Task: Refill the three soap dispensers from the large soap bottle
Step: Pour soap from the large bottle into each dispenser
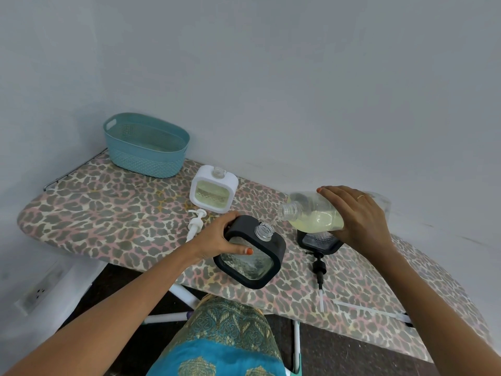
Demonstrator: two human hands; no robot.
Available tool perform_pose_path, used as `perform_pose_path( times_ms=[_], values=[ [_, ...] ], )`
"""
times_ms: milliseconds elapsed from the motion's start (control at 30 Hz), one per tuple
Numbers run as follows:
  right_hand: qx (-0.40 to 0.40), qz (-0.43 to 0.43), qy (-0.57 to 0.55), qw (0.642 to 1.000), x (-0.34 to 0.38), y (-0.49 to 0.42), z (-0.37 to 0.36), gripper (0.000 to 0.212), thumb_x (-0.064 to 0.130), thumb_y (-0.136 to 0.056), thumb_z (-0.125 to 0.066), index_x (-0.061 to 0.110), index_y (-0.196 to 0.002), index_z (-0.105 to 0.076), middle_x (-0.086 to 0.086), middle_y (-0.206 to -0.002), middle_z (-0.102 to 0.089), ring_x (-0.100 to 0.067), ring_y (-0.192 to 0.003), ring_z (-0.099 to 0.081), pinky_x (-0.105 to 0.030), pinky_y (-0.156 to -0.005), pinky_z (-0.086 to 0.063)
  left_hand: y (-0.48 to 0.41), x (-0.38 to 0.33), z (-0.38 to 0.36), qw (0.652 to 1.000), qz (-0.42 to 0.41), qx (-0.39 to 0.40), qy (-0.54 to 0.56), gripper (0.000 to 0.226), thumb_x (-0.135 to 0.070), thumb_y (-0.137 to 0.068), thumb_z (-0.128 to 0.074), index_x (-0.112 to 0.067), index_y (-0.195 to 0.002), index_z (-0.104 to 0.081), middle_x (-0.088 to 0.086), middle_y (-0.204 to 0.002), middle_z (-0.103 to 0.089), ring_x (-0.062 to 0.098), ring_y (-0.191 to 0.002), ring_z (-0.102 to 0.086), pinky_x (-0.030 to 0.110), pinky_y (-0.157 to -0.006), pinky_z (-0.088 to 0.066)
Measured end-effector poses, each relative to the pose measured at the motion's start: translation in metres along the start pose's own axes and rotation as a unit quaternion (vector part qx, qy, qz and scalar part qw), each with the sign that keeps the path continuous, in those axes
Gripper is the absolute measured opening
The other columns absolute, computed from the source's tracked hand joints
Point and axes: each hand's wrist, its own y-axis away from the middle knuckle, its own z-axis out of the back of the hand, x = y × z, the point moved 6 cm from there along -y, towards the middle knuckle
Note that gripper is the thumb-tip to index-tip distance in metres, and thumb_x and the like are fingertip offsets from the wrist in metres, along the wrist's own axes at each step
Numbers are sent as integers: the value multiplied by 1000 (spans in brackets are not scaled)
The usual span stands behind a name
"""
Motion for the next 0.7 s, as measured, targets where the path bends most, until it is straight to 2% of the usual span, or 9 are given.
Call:
perform_pose_path(
  times_ms=[200, 700],
  values=[
    [1, -2, -3, 1000, -1, -1, -1, 77, 18, -50, -89, 12, -114, -48, -11, -104, -69, -30, -90, -68, -35, -70, -53, 1, 0, 0, 1000, -5, -4, 0, 77, -61, -43, -81, -25, -105, -53, -2, -103, -61, 2, -96, -62, 15, -83, -48],
    [1, -4, -1, 1000, -2, -1, -1, 77, 19, -50, -89, 12, -115, -48, -11, -104, -69, -30, -90, -68, -35, -70, -53, 2, -1, 1, 1000, -9, -9, 0, 79, -63, -42, -80, -25, -105, -53, -4, -103, -62, 0, -95, -62, 15, -83, -48]
  ],
)
